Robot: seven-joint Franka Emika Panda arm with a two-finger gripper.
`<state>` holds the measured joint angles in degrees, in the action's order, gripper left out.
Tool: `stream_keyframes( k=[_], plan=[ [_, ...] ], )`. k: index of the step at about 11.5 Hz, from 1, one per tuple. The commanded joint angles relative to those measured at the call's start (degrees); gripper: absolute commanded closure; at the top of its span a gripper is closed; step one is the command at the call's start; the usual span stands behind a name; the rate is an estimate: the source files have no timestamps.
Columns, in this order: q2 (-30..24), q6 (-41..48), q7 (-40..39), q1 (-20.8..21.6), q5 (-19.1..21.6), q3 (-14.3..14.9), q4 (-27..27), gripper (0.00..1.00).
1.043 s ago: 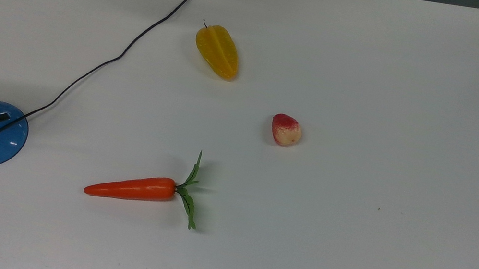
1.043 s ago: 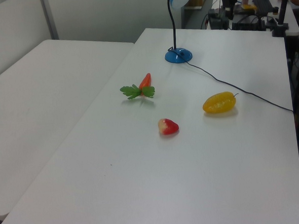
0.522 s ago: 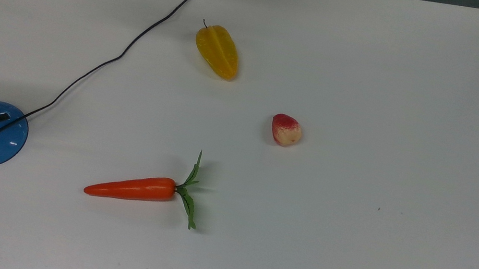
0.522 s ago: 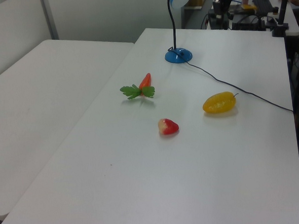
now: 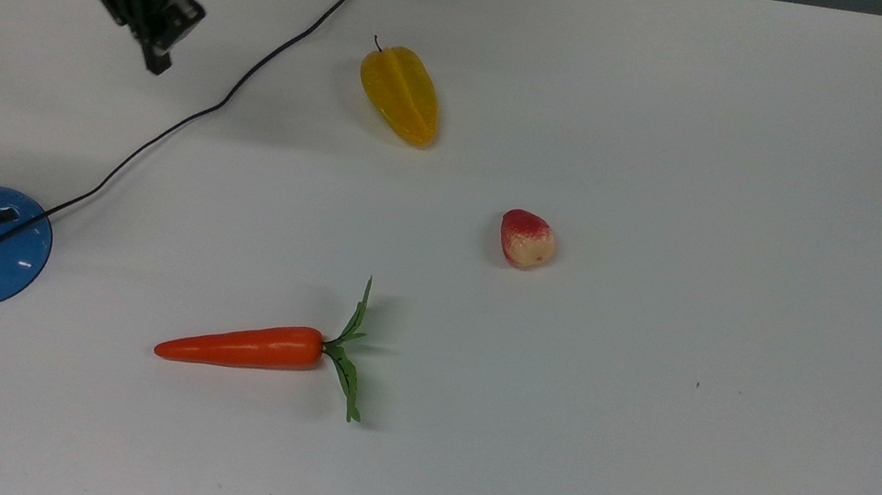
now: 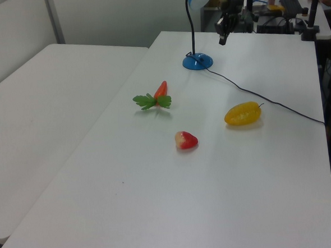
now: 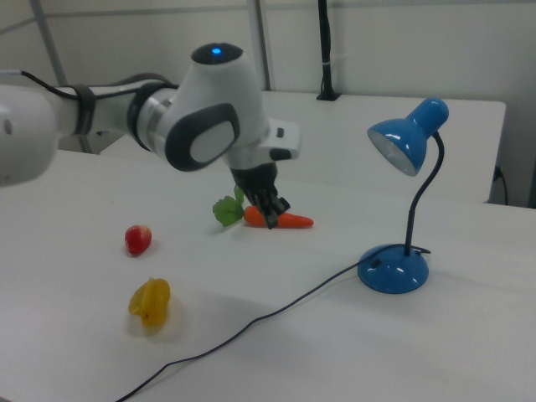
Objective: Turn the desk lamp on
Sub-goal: 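Move the gripper over to the blue lamp's round base switch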
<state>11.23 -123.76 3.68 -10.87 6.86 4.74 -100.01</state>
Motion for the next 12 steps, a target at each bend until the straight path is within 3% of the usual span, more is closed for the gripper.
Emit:
stream_keyframes(
  k=[1,4,8,12],
  plan=[
    [3.4,-8.7,2.2,-1.9,-0.8,0.4,-0.1,1.0],
    [10.3,-19.9,7.7,-4.4,-2.9,0.4,2.5,1.0],
    [18.6,-25.9,10.6,-7.4,-5.7,0.4,9.6,1.0],
    [22.7,-36.5,10.6,-7.4,-5.6,0.2,9.7,1.0]
  ],
)
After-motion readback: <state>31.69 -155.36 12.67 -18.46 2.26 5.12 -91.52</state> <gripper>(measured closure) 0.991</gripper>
